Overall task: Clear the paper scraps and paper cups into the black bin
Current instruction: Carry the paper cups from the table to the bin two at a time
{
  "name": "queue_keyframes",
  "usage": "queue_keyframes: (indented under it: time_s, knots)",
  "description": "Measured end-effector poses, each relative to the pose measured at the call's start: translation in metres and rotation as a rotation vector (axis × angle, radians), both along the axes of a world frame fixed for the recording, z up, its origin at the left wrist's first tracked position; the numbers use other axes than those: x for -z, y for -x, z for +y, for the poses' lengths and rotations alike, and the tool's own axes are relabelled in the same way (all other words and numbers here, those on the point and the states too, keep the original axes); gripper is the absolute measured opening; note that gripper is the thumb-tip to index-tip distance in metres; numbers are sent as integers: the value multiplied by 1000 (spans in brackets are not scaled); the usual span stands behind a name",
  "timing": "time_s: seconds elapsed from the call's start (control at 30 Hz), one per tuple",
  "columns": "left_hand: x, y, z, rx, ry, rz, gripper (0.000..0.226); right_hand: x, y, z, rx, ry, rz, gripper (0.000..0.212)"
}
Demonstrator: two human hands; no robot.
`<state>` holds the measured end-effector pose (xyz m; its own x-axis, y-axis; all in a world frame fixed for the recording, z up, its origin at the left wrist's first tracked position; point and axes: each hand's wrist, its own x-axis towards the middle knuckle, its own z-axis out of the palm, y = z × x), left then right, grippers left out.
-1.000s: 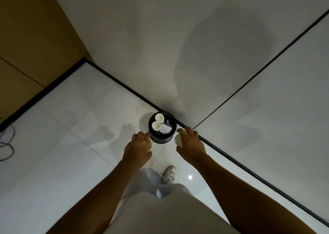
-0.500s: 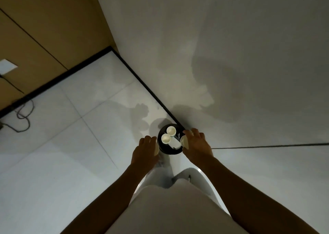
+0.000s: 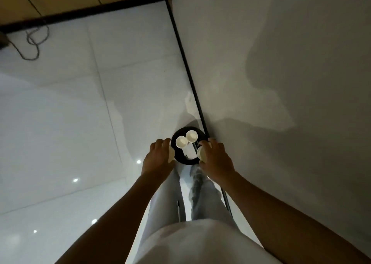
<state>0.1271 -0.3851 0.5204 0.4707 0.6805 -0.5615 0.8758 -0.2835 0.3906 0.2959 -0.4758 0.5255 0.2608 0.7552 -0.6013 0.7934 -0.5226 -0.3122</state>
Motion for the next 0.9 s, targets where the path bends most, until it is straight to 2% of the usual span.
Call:
queue_keyframes:
  time_s: [0.17,0.37,0.57,0.7,0.9]
  knots:
    - [75,-7,-11,-83,-31,-18,69,85,-8,12,-1,-5,9,63]
    - [195,-25,-15,-10,-57,-64,59,212,-18,36,-92,-37,-12,60]
    - [304,-48,-14,-52,-51,-33,68,316,-33,52,-149,-22,-95,66]
    - [350,-55,-20,-14,-40,15,71,357,-37,46,-177,11,-42,68]
    - [376,-55,-26,73,-76,71,80,382,-36,32,-242,36,-42,71]
